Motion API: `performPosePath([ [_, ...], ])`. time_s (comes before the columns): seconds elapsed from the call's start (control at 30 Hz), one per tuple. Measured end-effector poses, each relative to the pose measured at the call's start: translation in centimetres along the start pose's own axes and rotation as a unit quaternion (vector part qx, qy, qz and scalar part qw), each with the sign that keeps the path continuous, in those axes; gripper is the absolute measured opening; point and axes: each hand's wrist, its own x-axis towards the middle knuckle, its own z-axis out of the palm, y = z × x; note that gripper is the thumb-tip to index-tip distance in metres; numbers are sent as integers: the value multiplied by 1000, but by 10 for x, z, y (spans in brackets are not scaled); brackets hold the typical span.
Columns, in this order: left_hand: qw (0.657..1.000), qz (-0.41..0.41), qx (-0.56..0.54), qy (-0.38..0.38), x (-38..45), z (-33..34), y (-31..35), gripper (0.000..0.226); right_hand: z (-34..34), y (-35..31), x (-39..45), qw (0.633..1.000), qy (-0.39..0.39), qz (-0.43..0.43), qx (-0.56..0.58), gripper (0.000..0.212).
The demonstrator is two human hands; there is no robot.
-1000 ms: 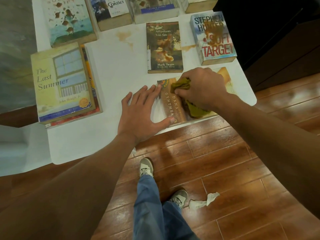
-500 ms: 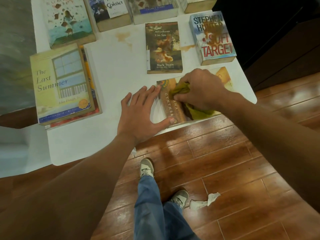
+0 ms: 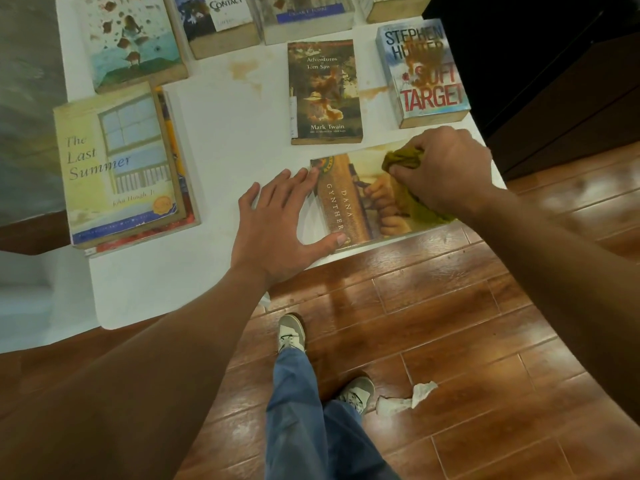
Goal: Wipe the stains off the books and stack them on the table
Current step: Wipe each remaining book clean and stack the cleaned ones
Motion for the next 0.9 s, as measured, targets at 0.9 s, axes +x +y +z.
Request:
performPosePath([
  [0.9, 1000, -2, 22, -11, 1, 1, 1, 97, 55, -69, -6, 994, 93, -51, 30, 30],
])
